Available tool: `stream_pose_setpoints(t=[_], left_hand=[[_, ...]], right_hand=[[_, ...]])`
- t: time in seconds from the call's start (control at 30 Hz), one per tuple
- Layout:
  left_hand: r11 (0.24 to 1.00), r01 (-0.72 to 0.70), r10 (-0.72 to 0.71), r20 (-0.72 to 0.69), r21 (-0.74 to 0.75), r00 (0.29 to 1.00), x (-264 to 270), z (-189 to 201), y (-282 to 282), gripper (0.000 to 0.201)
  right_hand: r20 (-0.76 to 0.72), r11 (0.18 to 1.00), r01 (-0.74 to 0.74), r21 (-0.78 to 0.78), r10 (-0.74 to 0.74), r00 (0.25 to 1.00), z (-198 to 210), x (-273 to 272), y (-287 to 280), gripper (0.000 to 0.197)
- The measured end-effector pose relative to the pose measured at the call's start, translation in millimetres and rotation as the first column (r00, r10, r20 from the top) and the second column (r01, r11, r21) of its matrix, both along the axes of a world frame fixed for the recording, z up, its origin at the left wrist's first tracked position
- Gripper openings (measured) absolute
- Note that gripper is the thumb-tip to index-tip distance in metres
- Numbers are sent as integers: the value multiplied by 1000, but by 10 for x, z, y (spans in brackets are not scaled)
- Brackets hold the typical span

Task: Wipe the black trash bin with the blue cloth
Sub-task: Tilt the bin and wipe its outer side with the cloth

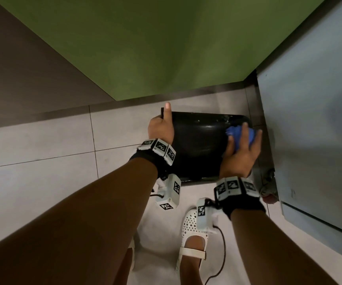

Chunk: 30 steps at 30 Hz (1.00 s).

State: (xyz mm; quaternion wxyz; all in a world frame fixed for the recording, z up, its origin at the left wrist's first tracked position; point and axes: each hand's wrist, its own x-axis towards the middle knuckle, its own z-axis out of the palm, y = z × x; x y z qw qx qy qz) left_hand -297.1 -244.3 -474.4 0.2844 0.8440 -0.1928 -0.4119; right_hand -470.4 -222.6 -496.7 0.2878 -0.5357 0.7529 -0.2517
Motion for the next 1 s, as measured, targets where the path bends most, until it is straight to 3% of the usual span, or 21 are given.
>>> stream_pose_setpoints(t=[0.1, 0.17, 0.23, 0.3, 0.33, 0.37, 0.4, 0.47, 0.57, 0.63, 0.73, 0.87, 0.93, 1.0], left_hand=[[1000, 2, -2, 26, -27, 1000, -13, 8, 42, 63], [1000, 13, -12, 36, -27, 999, -34, 12, 52, 63], [1000, 9, -7, 59, -23, 998, -30, 15, 38, 63], [1000, 9, -8, 73, -10, 997, -21, 10, 8, 63], [1000, 12, -11, 79, -3, 997, -21, 8, 0, 63], [1000, 11, -11, 86, 0, 996, -23, 7, 3, 64], [1000, 8, -8, 94, -1, 996, -25, 3, 12, 64], [1000, -4, 6, 103, -12, 995, -31, 1, 26, 64], [1000, 6, -3, 99, -27, 995, -33, 11, 38, 64], [1000, 14, -11, 89, -27, 996, -30, 18, 40, 64], [999, 23, -20, 97, -24, 995, -39, 15, 55, 63], [999, -27, 28, 88, -23, 996, -32, -29, 64, 65], [999, -41, 42, 107, -12, 993, -28, -48, 66, 63], [1000, -26, 27, 124, -10, 992, -27, -57, 88, 65]], right_hand=[[-65, 986, 152, 65, -147, 987, 22, -23, -51, 48], [-77, 990, 140, 21, -138, 987, 19, 91, 21, 47], [-115, 998, -56, 24, 58, 992, 25, 252, 156, 46], [-38, 973, -230, 25, 231, 972, 86, 453, 289, 44], [52, 932, -358, -56, 361, 931, 83, 504, 352, 44], [52, 847, -523, -94, 529, 847, 100, 562, 405, 45], [32, 800, -591, -106, 597, 802, 90, 572, 422, 44], [33, 843, -535, -60, 537, 843, -19, 436, 317, 44], [14, 980, -193, 41, 193, 981, 3, 190, 84, 49], [-5, 995, -23, 93, 23, 1000, 25, 89, -20, 50], [-89, 999, 47, 10, -46, 995, 81, 130, 9, 51], [-127, 960, -276, -47, 269, 955, 45, 385, 280, 56], [10, 855, -512, -88, 514, 858, 126, 526, 398, 52], [-44, 754, -646, -119, 646, 762, 68, 549, 413, 49]])
